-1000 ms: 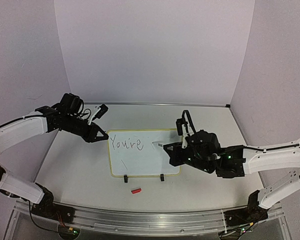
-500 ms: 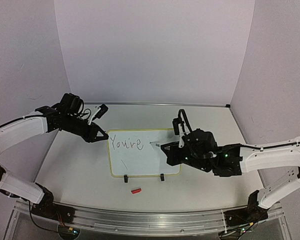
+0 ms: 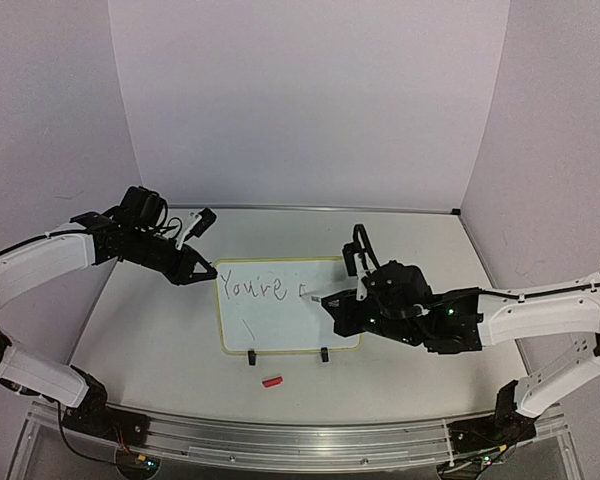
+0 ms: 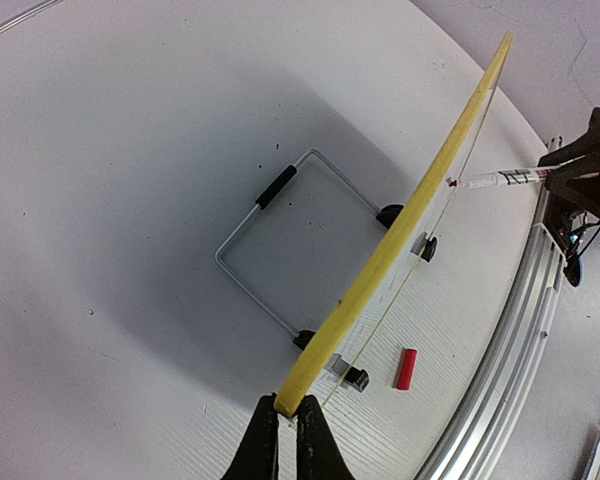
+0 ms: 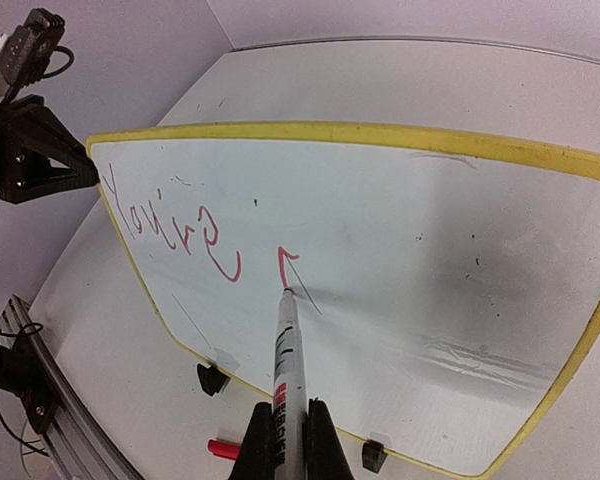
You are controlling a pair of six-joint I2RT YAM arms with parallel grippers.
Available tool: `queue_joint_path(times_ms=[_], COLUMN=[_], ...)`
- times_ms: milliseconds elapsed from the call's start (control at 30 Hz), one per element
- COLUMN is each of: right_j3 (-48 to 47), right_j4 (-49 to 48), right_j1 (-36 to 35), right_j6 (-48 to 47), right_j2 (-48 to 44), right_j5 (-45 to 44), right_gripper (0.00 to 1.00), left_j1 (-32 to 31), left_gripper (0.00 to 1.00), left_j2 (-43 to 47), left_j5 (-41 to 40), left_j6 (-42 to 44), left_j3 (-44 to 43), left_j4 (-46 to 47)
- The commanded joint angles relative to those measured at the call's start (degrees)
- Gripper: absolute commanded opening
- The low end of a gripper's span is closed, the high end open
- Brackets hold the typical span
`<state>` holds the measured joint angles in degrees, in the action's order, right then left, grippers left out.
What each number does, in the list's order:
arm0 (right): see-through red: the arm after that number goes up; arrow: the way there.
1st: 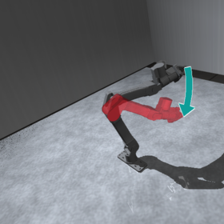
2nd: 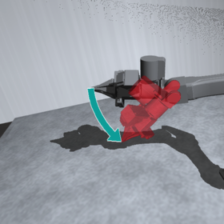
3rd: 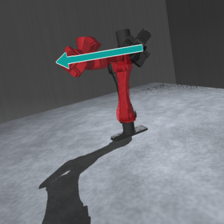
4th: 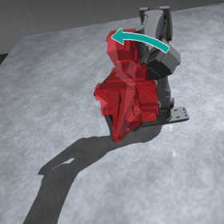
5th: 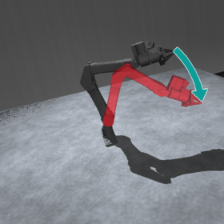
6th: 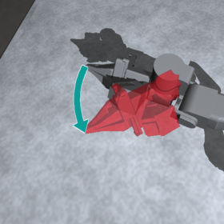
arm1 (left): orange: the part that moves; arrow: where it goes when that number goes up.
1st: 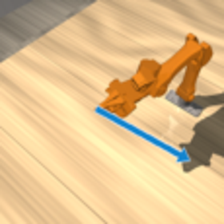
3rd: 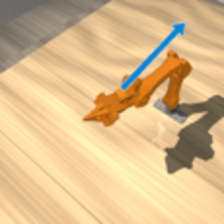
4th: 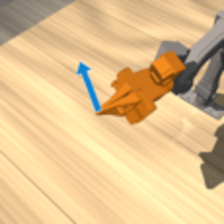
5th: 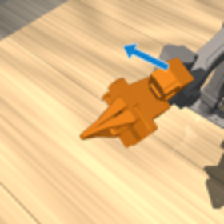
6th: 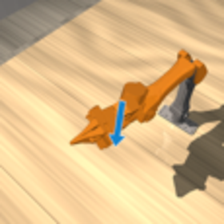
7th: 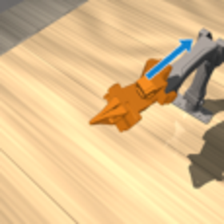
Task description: Write a sentence on the whiteboard
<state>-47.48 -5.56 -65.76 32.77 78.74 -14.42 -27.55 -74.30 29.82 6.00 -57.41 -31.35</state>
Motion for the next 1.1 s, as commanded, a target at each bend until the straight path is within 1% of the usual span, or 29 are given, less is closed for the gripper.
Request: queue_joint_path(times_ms=[0, 433, 867, 1067], right_j3=[-1.44, -2.85, 0.25, 0.31], right_j4=[0.72, -1.12, -0.13, -0.05], right_j1=[0.35, 0.34, 0.34, 0.28], right_j6=[-0.86, -2.97, 1.11, 1.59], right_j2=[-2.26, -2.90, -2.31, -1.74], right_j5=[-3.19, -4.73, -1.30, -0.85], right_gripper=[0.00, 0.00, 0.00, 0.00], left_j1=[-0.42, -0.40, -0.42, -0.40], left_gripper=[0.00, 0.00, 0.00, 0.00], left_j2=[-1.02, -1.39, -1.37, -1.46], left_j5=[-1.72, -1.70, -1.68, -1.70], left_j6=[1.12, 1.08, 1.12, 1.19], left_j3=[-1.01, -1.01, -1.06, -1.09], left_j4=[-2.84, -2.88, -2.84, -2.84])
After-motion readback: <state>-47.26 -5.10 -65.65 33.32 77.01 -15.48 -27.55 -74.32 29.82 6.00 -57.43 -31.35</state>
